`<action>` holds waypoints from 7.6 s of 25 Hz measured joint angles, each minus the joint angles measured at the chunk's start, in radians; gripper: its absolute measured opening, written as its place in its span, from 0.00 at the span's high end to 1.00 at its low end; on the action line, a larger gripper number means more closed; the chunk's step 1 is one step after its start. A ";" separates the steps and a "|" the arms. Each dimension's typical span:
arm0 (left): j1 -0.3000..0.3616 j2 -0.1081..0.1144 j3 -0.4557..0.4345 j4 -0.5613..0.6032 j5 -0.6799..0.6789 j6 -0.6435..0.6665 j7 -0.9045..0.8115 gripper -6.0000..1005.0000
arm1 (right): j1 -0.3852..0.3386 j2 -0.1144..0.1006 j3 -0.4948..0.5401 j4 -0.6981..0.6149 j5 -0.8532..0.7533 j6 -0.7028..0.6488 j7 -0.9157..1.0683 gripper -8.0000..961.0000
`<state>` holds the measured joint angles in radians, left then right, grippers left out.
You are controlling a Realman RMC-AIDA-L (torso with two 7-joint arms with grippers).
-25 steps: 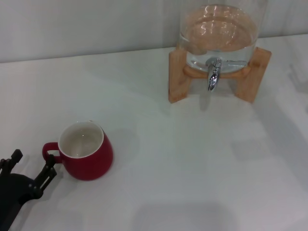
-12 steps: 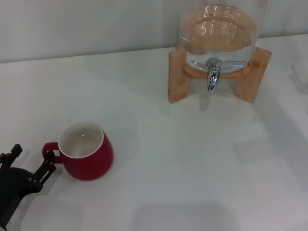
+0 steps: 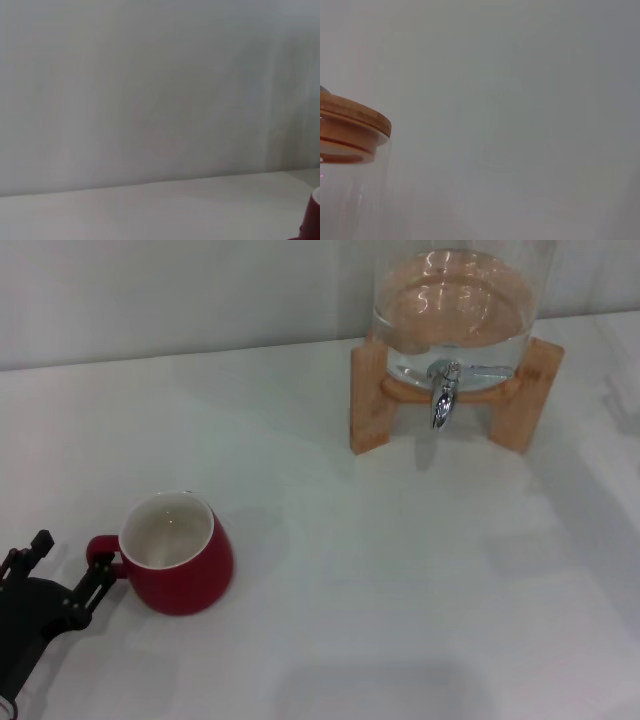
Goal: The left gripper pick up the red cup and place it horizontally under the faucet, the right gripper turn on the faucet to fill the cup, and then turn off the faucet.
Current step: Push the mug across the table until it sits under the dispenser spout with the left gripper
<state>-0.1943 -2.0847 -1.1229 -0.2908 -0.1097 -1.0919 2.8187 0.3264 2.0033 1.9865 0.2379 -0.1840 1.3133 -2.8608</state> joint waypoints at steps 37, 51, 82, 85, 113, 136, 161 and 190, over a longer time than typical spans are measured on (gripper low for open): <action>-0.057 0.000 0.009 -0.089 0.037 -0.006 0.000 0.82 | -0.009 0.002 -0.023 -0.003 0.000 0.046 0.009 0.37; -0.090 0.003 0.011 -0.280 0.209 0.233 -0.127 0.82 | -0.009 0.005 -0.091 -0.003 0.003 0.079 0.012 0.37; -0.401 0.018 -0.017 -0.443 0.898 0.662 -0.885 0.82 | -0.005 0.005 -0.087 0.005 0.009 0.120 0.009 0.37; -0.420 0.016 -0.017 -0.435 0.932 0.668 -0.918 0.82 | -0.003 0.005 -0.087 0.005 0.009 0.124 0.008 0.37; -0.574 0.003 -0.015 -0.306 1.060 0.649 -1.063 0.82 | 0.009 0.003 -0.092 0.008 0.001 0.136 0.008 0.37; -0.593 0.000 -0.007 -0.300 1.061 0.643 -1.107 0.82 | 0.011 0.005 -0.106 0.005 0.000 0.149 0.012 0.37; -0.614 0.000 -0.009 -0.272 1.060 0.636 -1.147 0.78 | 0.003 0.000 -0.118 0.007 0.000 0.155 0.012 0.37; -0.560 0.002 -0.017 -0.303 1.192 0.559 -1.296 0.64 | 0.000 0.002 -0.139 0.000 -0.002 0.157 0.012 0.37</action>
<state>-0.7540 -2.0832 -1.1398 -0.5942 1.0823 -0.5332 1.5226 0.3267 2.0049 1.8480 0.2377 -0.1857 1.4705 -2.8485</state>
